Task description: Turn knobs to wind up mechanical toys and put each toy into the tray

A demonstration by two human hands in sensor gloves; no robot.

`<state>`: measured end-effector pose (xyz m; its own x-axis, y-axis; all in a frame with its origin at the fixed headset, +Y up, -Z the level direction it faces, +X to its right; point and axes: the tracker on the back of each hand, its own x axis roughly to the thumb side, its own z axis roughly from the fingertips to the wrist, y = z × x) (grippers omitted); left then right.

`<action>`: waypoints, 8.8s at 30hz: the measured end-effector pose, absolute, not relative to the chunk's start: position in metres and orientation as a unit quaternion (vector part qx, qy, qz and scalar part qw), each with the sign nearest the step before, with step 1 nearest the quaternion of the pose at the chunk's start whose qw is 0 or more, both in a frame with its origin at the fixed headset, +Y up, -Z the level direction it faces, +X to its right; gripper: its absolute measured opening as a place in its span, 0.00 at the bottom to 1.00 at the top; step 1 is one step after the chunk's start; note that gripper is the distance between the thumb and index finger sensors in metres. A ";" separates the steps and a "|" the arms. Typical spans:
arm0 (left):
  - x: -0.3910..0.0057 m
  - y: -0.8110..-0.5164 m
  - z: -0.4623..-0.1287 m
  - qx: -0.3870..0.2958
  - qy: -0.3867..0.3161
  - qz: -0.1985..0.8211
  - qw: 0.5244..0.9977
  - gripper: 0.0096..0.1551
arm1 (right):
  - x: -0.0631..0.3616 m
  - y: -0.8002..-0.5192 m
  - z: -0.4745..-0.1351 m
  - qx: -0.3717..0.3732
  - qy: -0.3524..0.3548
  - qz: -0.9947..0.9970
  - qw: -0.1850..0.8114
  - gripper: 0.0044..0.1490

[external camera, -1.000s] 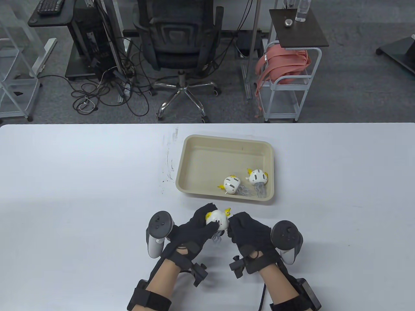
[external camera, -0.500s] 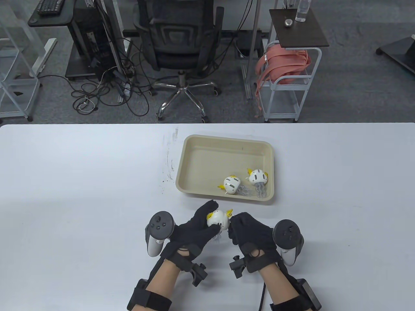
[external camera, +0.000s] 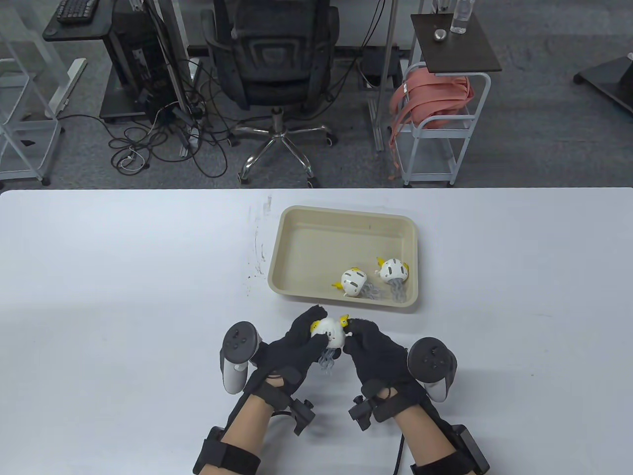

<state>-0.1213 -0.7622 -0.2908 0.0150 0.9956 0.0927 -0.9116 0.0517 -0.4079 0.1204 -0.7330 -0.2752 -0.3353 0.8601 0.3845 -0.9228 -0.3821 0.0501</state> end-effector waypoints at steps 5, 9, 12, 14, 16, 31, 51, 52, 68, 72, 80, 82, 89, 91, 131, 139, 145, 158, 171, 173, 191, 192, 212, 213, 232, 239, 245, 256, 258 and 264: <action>-0.119 -0.762 -0.290 -0.128 -0.180 0.689 0.690 0.43 | 0.121 -0.729 -0.273 0.185 -0.121 0.821 0.527 0.29; -0.119 -0.764 -0.290 -0.134 -0.179 0.693 0.685 0.43 | 0.122 -0.729 -0.273 0.183 -0.122 0.821 0.526 0.29; -0.118 -0.763 -0.290 -0.137 -0.182 0.691 0.686 0.43 | 0.123 -0.729 -0.273 0.177 -0.126 0.824 0.523 0.29; -0.117 -0.762 -0.290 -0.133 -0.189 0.684 0.692 0.43 | 0.124 -0.730 -0.274 0.169 -0.124 0.823 0.528 0.28; -0.117 -0.760 -0.290 -0.126 -0.196 0.672 0.703 0.42 | 0.127 -0.732 -0.276 0.159 -0.119 0.819 0.539 0.28; -0.115 -0.753 -0.289 -0.104 -0.229 0.638 0.728 0.41 | 0.133 -0.744 -0.282 0.106 -0.043 0.775 0.622 0.28; -0.120 -0.759 -0.290 -0.108 -0.181 0.664 0.717 0.43 | 0.119 -0.733 -0.274 0.153 -0.074 0.812 0.558 0.31; -0.120 -0.759 -0.290 -0.113 -0.181 0.669 0.712 0.43 | 0.118 -0.732 -0.273 0.162 -0.083 0.817 0.547 0.30; -0.113 -0.762 -0.289 -0.147 -0.193 0.687 0.685 0.42 | 0.126 -0.728 -0.272 0.148 -0.142 0.829 0.520 0.28; -0.113 -0.758 -0.289 -0.130 -0.210 0.658 0.711 0.41 | 0.131 -0.735 -0.278 0.113 -0.087 0.815 0.562 0.27; -0.114 -0.756 -0.290 -0.117 -0.228 0.641 0.724 0.40 | 0.133 -0.742 -0.281 0.084 -0.043 0.789 0.607 0.28; -0.114 -0.757 -0.290 -0.116 -0.229 0.640 0.725 0.40 | 0.133 -0.742 -0.281 0.087 -0.043 0.790 0.605 0.28; -0.114 -0.758 -0.290 -0.114 -0.225 0.639 0.726 0.40 | 0.132 -0.743 -0.280 0.091 -0.045 0.795 0.599 0.28; -0.115 -0.758 -0.290 -0.110 -0.222 0.638 0.729 0.40 | 0.132 -0.743 -0.280 0.090 -0.048 0.795 0.598 0.29; -0.117 -0.767 -0.291 -0.154 -0.176 0.708 0.666 0.43 | 0.119 -0.725 -0.269 0.177 -0.161 0.846 0.476 0.29; -0.113 -0.760 -0.290 -0.136 -0.213 0.667 0.701 0.41 | 0.131 -0.737 -0.279 0.087 -0.063 0.805 0.583 0.28; -0.114 -0.757 -0.290 -0.126 -0.225 0.654 0.711 0.40 | 0.133 -0.742 -0.281 0.078 -0.030 0.783 0.617 0.28; -0.118 -0.760 -0.291 -0.114 -0.188 0.660 0.718 0.41 | 0.125 -0.739 -0.277 0.105 -0.067 0.795 0.594 0.30; -0.119 -0.765 -0.291 -0.145 -0.168 0.705 0.673 0.41 | 0.117 -0.725 -0.269 0.161 -0.130 0.837 0.506 0.29; -0.118 -0.767 -0.291 -0.158 -0.165 0.720 0.655 0.41 | 0.116 -0.723 -0.267 0.172 -0.148 0.844 0.486 0.28; -0.113 -0.760 -0.291 -0.135 -0.222 0.661 0.704 0.40 | 0.135 -0.746 -0.282 0.057 -0.014 0.763 0.644 0.27; -0.113 -0.759 -0.291 -0.133 -0.225 0.658 0.706 0.40 | 0.135 -0.747 -0.282 0.056 -0.015 0.760 0.647 0.27; -0.121 -0.767 -0.293 -0.125 -0.171 0.683 0.699 0.41 | 0.120 -0.739 -0.276 0.133 -0.059 0.799 0.583 0.32; -0.122 -0.768 -0.293 -0.125 -0.167 0.687 0.696 0.41 | 0.118 -0.738 -0.276 0.141 -0.056 0.805 0.573 0.32; -0.115 -0.772 -0.292 -0.168 -0.172 0.721 0.650 0.42 | 0.120 -0.725 -0.269 0.171 -0.166 0.853 0.465 0.28; -0.112 -0.765 -0.291 -0.147 -0.202 0.682 0.688 0.40 | 0.132 -0.742 -0.280 0.082 -0.053 0.795 0.598 0.27; -0.112 -0.761 -0.291 -0.138 -0.228 0.672 0.691 0.39 | 0.135 -0.747 -0.282 0.059 -0.010 0.760 0.647 0.28; -0.114 -0.760 -0.291 -0.124 -0.235 0.658 0.704 0.39 | 0.134 -0.750 -0.282 0.055 -0.007 0.751 0.657 0.28; -0.116 -0.760 -0.292 -0.121 -0.231 0.658 0.706 0.39 | 0.133 -0.750 -0.281 0.059 -0.014 0.755 0.653 0.29; -0.118 -0.761 -0.292 -0.106 -0.215 0.648 0.723 0.39 | 0.131 -0.751 -0.280 0.066 -0.019 0.771 0.633 0.35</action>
<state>-0.1177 -0.7610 -0.2917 0.0671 0.9827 0.1724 -0.8917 0.1366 -0.4316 0.1311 -0.7508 -0.2802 -0.1905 0.9734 0.1272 -0.9786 -0.1986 0.0541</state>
